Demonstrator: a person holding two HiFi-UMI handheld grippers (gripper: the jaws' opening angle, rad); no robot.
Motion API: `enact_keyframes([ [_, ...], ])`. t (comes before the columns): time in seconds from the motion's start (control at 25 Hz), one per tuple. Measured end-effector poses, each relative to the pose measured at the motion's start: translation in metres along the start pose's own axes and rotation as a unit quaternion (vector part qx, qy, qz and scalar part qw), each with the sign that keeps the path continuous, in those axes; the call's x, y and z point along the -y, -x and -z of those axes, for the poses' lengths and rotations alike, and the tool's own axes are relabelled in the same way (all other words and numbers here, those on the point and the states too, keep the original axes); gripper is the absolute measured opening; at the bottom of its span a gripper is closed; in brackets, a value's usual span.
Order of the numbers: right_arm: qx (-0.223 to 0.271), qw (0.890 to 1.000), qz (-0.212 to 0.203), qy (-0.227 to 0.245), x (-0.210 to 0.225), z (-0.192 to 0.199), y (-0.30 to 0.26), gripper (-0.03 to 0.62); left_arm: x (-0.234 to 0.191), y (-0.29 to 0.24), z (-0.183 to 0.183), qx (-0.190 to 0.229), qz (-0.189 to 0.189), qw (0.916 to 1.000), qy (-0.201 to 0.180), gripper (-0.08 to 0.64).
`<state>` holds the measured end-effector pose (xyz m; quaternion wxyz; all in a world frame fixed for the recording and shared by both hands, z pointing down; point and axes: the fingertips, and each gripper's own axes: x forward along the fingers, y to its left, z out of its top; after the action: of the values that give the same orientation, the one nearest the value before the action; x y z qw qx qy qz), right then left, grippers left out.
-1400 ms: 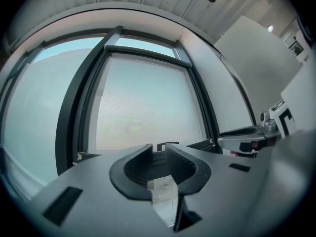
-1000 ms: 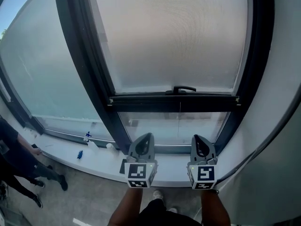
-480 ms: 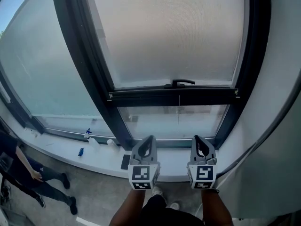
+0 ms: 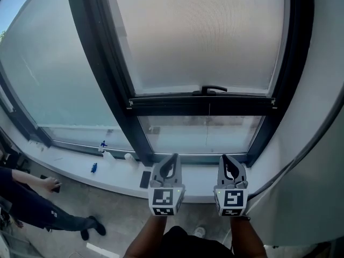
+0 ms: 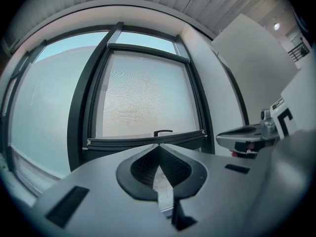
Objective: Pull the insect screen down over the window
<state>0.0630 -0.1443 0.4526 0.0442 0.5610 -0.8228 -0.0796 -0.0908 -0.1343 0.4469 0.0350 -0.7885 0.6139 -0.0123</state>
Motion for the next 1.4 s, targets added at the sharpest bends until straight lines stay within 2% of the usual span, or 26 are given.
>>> enact_keyframes([
  [0.28, 0.0, 1.0, 0.011, -0.002, -0.016, -0.008, 0.01, 0.005, -0.006, 0.014, -0.001, -0.006, 0.016, 0.9998, -0.004, 0.003],
  [0.6, -0.018, 0.999, 0.031, -0.005, -0.033, -0.008, 0.045, 0.005, -0.006, 0.047, 0.009, -0.021, 0.032, 0.9992, 0.014, 0.003],
  [0.84, -0.026, 0.999, 0.038, 0.0, -0.046, -0.009, 0.071, 0.005, 0.002, 0.075, 0.011, -0.025, 0.043, 0.9987, 0.013, 0.003],
  [1.4, -0.032, 0.999, 0.039, 0.005, -0.074, -0.008, 0.108, 0.005, 0.006, 0.123, 0.017, -0.029, 0.047, 0.9984, 0.013, 0.003],
])
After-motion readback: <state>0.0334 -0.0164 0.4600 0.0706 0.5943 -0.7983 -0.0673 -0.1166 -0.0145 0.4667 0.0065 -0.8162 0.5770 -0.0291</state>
